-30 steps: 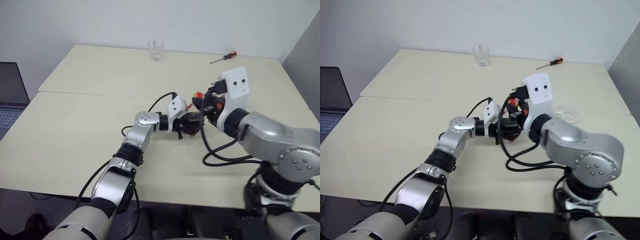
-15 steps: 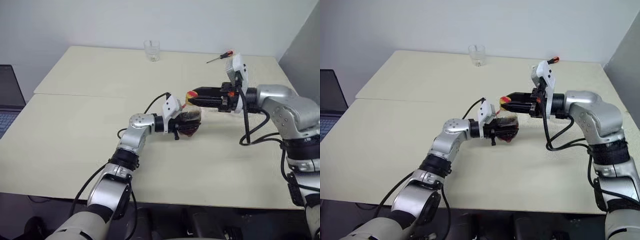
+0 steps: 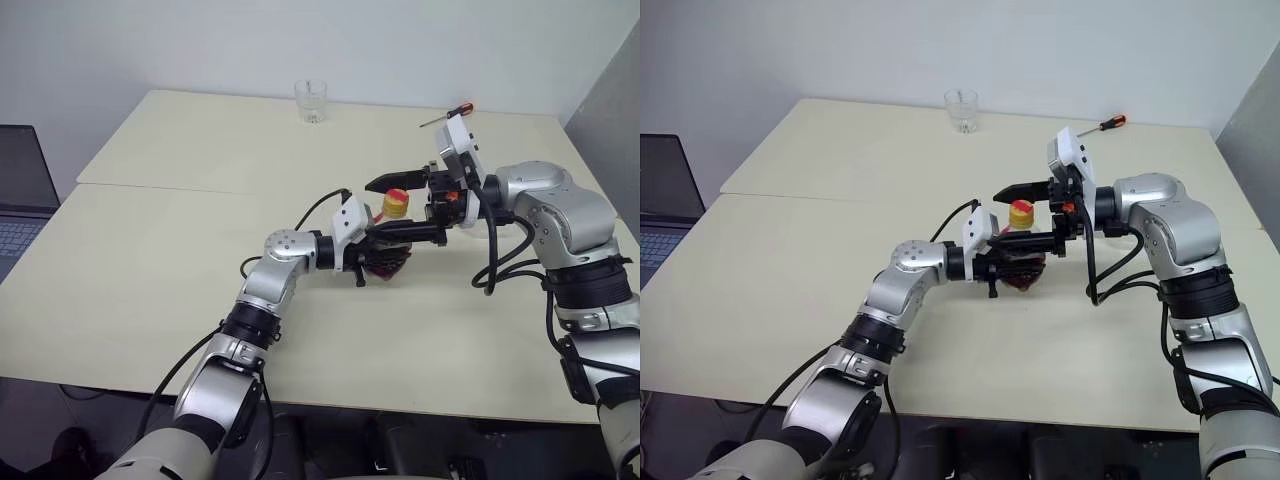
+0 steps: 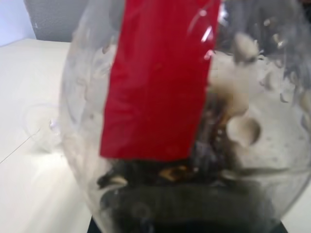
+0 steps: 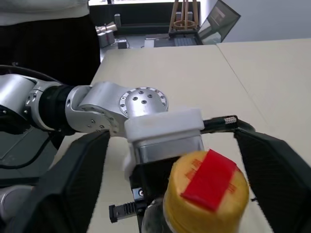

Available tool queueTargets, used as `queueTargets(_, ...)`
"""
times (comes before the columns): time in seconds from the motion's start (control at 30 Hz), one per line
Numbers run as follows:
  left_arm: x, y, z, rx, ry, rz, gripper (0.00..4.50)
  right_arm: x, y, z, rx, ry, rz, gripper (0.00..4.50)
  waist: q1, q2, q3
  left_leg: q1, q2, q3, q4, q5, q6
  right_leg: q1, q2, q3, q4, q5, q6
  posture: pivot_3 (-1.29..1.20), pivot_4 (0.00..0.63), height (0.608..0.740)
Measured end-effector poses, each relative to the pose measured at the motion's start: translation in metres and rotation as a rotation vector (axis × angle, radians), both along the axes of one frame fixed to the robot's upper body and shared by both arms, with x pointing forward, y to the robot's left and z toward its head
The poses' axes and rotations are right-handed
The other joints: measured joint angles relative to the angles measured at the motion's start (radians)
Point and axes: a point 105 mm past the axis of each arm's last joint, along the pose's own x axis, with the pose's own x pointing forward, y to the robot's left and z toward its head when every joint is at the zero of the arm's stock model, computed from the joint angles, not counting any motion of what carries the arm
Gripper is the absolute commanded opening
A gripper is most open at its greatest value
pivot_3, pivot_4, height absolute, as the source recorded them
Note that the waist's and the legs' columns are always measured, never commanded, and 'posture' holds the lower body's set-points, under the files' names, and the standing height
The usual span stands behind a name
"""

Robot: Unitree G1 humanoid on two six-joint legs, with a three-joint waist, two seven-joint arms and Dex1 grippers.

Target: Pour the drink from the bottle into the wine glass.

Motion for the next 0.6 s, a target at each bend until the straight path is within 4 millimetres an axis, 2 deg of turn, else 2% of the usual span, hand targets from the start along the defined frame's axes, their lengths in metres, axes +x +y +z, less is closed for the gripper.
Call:
queueTargets(0.1, -0.001, -0.002, 0.001, -0.004, 0.000, -0.005, 1.03, -0.002, -0.003, 0.003, -0.010, -0.014, -0.009, 4.50, 0.000, 0.000, 0.000, 0.000, 0.000, 0.000, 0.000, 0.000, 0.000, 0.000, 0.000, 0.000, 0.000, 0.000, 0.000, 0.00, 0.150, 0.740)
queueTargets(0.2, -0.001, -0.003, 0.001, -0.004, -0.001, -0.009, 1.03, -0.003, -0.015, 0.005, -0.023, -0.031, -0.062, 4.50, 0.001, 0.000, 0.000, 0.000, 0.000, 0.000, 0.000, 0.000, 0.000, 0.000, 0.000, 0.000, -0.001, 0.000, 0.000, 0.00, 0.150, 0.740)
queueTargets(0.33, -0.001, -0.004, 0.000, -0.003, -0.001, -0.010, 1.03, 0.002, -0.044, 0.008, -0.023, -0.029, -0.206, 4.50, 0.001, 0.000, 0.000, 0.000, -0.001, 0.000, 0.000, 0.000, 0.000, 0.000, -0.001, 0.001, -0.001, 0.000, 0.000, 0.00, 0.150, 0.740)
queueTargets(0.43, 0.000, -0.004, 0.000, -0.002, -0.004, -0.004, 1.03, 0.004, -0.067, 0.026, 0.008, -0.086, -0.336, 4.50, 0.001, 0.000, 0.000, 0.000, -0.001, 0.000, 0.000, 0.000, 0.000, 0.000, -0.001, 0.000, -0.001, 0.000, 0.000, 0.00, 0.150, 0.740)
queueTargets(0.53, 0.005, -0.003, 0.001, -0.003, -0.025, 0.023, 1.03, -0.007, -0.078, 0.037, 0.040, -0.138, -0.404, 4.50, 0.001, 0.000, 0.000, 0.000, 0.000, -0.001, -0.001, 0.000, 0.000, 0.001, 0.000, 0.000, -0.001, 0.000, 0.000, 0.00, 0.150, 0.740)
queueTargets(0.6, 0.010, -0.001, 0.001, -0.002, -0.027, 0.049, 1.03, -0.019, -0.073, 0.037, 0.042, -0.153, -0.410, 4.50, -0.002, 0.000, 0.000, 0.001, 0.000, -0.001, -0.001, 0.000, 0.000, 0.001, 0.000, 0.001, 0.000, 0.000, 0.000, 0.00, 0.150, 0.740)
